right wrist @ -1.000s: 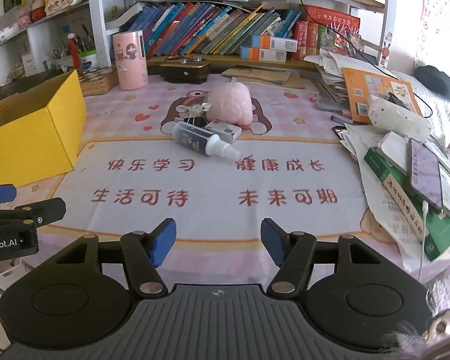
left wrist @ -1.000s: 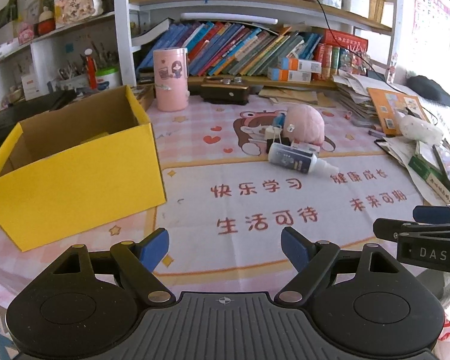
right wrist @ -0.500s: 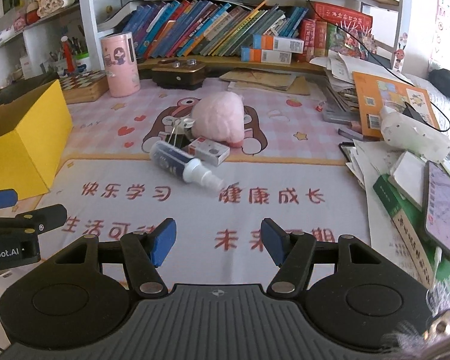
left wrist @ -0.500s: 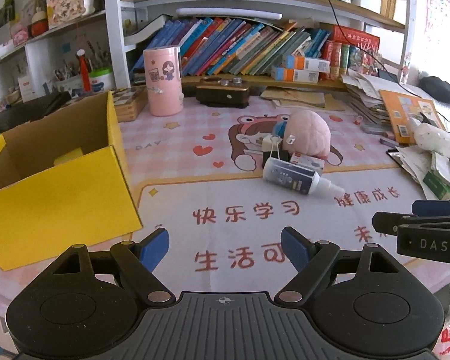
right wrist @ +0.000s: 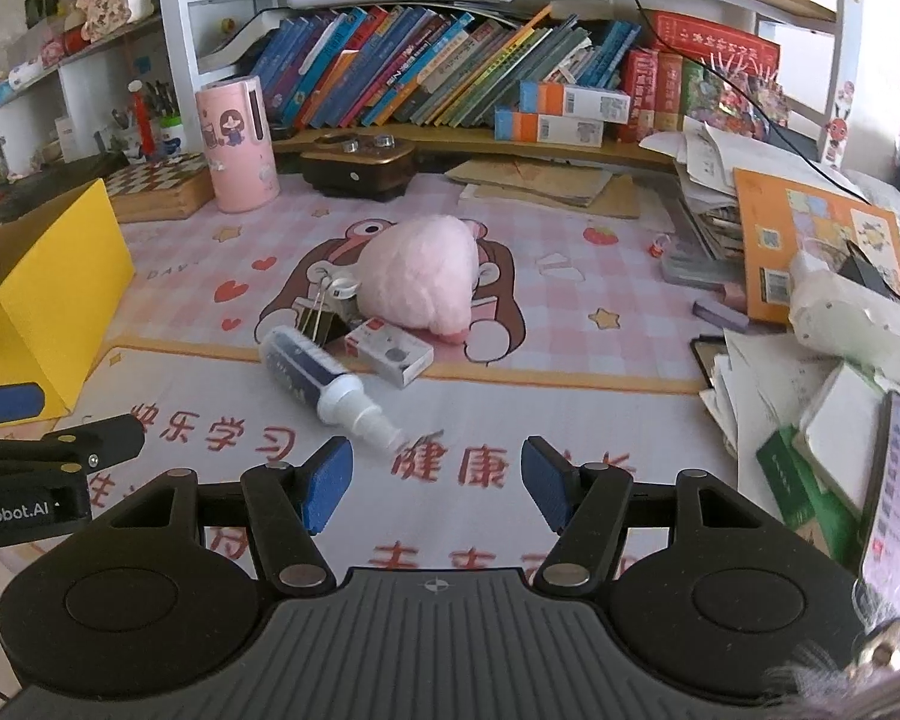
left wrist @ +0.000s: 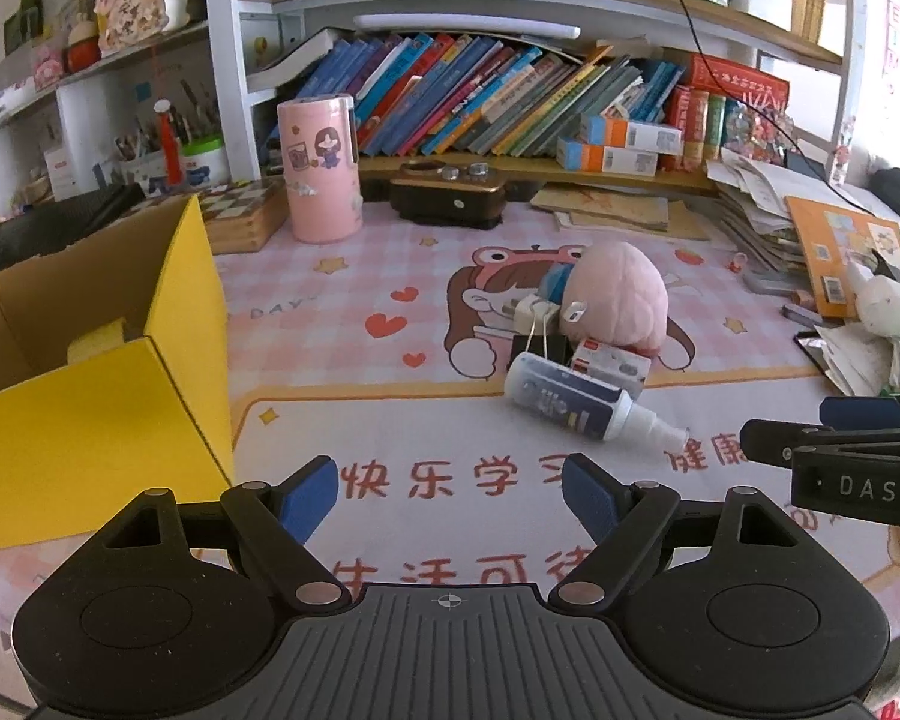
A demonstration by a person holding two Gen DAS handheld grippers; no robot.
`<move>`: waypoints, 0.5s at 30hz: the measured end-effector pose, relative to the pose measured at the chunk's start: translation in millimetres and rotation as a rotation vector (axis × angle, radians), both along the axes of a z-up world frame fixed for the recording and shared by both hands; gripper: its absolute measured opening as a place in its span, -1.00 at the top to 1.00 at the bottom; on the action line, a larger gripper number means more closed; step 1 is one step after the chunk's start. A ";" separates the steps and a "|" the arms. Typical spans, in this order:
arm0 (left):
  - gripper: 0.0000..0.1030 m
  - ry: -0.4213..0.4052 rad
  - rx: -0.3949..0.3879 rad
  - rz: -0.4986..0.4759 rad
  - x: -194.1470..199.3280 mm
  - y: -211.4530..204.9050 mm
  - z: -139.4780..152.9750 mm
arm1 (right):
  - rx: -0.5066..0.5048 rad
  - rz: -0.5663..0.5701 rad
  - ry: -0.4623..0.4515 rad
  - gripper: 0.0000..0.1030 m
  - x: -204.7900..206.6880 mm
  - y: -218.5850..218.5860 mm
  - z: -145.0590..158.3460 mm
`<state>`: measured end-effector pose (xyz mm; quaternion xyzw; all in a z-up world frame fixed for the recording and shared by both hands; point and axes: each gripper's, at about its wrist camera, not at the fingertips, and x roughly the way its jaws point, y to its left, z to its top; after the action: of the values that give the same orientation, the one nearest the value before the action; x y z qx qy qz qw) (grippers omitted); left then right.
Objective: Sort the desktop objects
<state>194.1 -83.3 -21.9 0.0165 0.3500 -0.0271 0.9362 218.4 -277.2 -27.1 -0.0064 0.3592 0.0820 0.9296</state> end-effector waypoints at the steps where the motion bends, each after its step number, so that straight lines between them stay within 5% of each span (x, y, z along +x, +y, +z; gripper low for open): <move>1: -0.63 0.002 -0.001 0.006 2.1 -2.2 -0.3 | 0.000 0.005 0.001 -0.19 3.3 -2.1 -0.1; 15: -0.59 0.075 -0.102 0.038 64.2 -37.6 -15.1 | -0.009 0.034 -0.011 -0.19 28.1 -32.3 -3.3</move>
<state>258.3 -120.9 -37.0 -0.0387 0.3834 -0.0276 0.9224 246.5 -309.5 -30.4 -0.0170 0.3544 0.0964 0.9300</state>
